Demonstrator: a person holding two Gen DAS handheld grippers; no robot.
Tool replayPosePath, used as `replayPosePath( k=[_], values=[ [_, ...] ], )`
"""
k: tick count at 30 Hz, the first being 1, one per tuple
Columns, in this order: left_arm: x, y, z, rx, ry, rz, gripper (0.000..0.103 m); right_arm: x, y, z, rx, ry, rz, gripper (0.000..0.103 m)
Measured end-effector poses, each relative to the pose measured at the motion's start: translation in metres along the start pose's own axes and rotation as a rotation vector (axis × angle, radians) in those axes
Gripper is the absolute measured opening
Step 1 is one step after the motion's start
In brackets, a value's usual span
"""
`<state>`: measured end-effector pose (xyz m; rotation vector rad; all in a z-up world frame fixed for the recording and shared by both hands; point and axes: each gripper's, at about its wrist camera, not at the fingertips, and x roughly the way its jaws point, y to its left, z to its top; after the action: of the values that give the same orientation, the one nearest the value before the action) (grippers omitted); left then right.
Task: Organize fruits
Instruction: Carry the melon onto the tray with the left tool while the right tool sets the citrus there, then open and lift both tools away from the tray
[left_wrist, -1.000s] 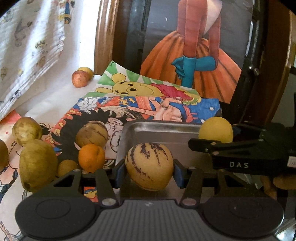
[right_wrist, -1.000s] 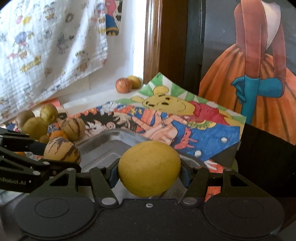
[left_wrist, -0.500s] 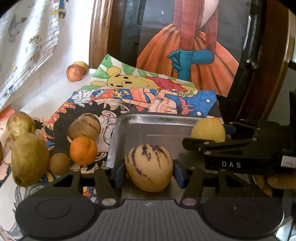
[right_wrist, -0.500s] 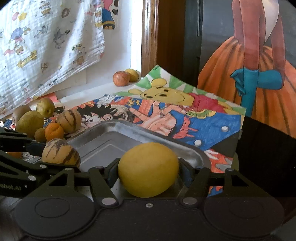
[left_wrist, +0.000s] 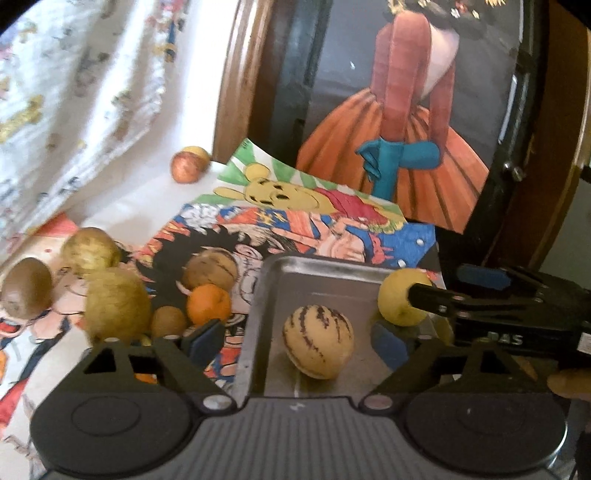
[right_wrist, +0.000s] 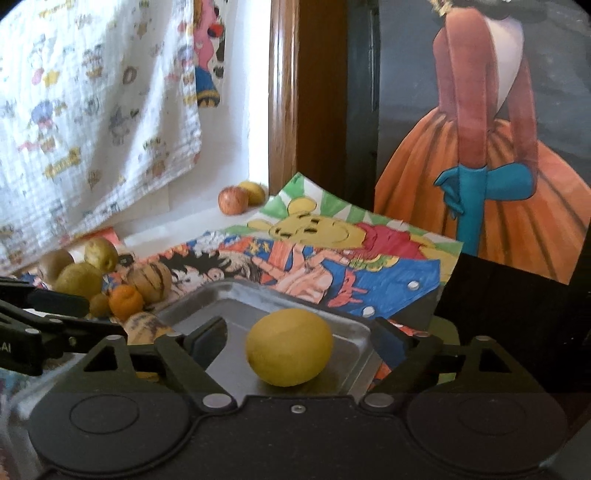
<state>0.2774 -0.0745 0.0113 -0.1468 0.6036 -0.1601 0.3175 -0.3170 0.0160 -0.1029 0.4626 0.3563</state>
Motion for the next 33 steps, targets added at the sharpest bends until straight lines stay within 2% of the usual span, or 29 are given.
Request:
replayPosePath(
  k=[3,7,19,25,33],
  values=[
    [-0.017,0.001,-0.002,-0.019,-0.039,0.03,0.102,-0.021,0.004,0.003,0.008,-0.034,-0.003,0.096],
    [-0.04,0.001,-0.006,-0.026,-0.073,0.063,0.102,-0.051,0.013,0.005,0.011,-0.062,0.004,0.102],
    [-0.101,0.008,-0.033,-0.03,-0.089,0.125,0.102,-0.126,0.058,-0.006,0.022,-0.058,0.017,0.102],
    [-0.128,0.016,-0.048,-0.035,-0.078,0.15,0.102,-0.151,0.083,-0.019,0.038,-0.018,0.026,0.102],
    [-0.154,0.029,-0.074,-0.019,-0.02,0.205,0.102,-0.171,0.111,-0.046,0.063,0.076,0.043,0.102]
  ],
)
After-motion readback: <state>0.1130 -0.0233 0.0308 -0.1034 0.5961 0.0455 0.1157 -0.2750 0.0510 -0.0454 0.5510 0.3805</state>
